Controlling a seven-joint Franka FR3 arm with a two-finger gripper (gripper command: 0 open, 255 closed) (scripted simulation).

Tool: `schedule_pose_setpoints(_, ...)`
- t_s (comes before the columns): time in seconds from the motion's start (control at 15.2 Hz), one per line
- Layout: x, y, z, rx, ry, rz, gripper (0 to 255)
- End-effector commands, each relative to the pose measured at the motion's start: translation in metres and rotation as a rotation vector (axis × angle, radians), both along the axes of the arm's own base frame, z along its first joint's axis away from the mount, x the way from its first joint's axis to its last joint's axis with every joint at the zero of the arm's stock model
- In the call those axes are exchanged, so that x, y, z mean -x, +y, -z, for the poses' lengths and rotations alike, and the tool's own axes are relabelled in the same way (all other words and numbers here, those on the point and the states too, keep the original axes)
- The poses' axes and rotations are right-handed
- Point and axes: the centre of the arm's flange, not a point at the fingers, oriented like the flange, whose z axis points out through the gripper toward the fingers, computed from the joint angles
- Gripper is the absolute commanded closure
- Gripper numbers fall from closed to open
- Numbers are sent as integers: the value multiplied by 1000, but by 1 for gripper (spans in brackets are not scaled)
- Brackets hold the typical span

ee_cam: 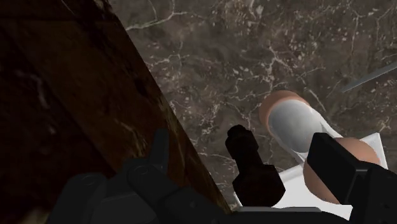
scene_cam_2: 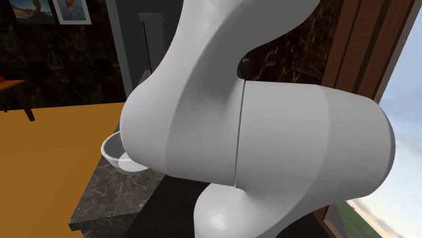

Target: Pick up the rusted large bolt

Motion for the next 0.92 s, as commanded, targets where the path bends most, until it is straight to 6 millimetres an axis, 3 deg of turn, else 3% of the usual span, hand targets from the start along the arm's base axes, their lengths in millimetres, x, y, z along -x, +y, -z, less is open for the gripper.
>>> schedule_pose_setpoints(0.0,-23,10,12,-7,-6,1,0)
schedule_pose_setpoints(0.4,-86,37,44,-24,-25,5,0)
schedule_pose_setpoints(0.86,-90,39,78,-25,-26,5,0)
